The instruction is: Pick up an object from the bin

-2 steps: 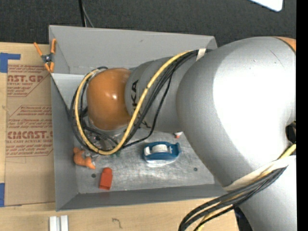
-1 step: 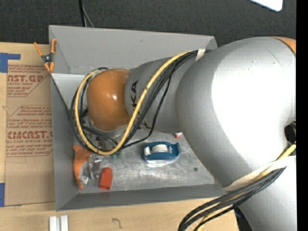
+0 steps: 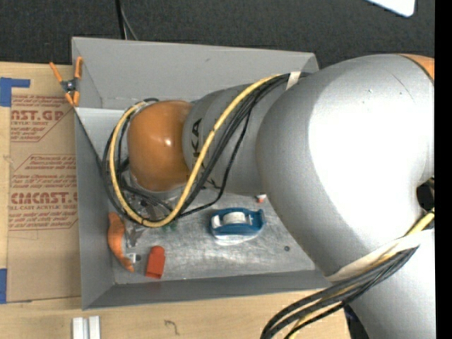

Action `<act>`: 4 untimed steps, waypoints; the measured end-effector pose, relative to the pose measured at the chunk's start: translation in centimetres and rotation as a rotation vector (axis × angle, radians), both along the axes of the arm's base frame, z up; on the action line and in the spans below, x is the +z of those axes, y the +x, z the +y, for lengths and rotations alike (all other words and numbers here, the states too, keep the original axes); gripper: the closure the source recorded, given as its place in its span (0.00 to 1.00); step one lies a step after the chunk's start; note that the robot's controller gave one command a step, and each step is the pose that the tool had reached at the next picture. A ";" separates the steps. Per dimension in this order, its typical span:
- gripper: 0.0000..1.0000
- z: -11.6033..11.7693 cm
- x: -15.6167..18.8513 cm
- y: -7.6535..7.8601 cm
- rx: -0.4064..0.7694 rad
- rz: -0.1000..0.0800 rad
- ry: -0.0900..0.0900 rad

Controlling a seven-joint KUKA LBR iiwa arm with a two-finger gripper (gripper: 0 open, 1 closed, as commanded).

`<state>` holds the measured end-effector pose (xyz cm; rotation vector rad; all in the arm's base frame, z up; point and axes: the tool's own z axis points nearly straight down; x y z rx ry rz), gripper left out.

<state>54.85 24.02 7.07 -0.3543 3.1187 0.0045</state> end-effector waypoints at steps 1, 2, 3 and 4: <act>1.00 0.0 0.0 0.0 0.000 0.000 0.000; 1.00 -0.2 0.0 1.2 0.199 0.001 -0.001; 1.00 -0.7 0.1 0.7 0.336 -0.003 -0.001; 1.00 -0.5 3.8 0.9 0.026 0.006 -0.003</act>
Offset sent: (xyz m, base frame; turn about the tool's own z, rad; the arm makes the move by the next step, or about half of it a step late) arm 0.0309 -0.0102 0.0003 -0.4427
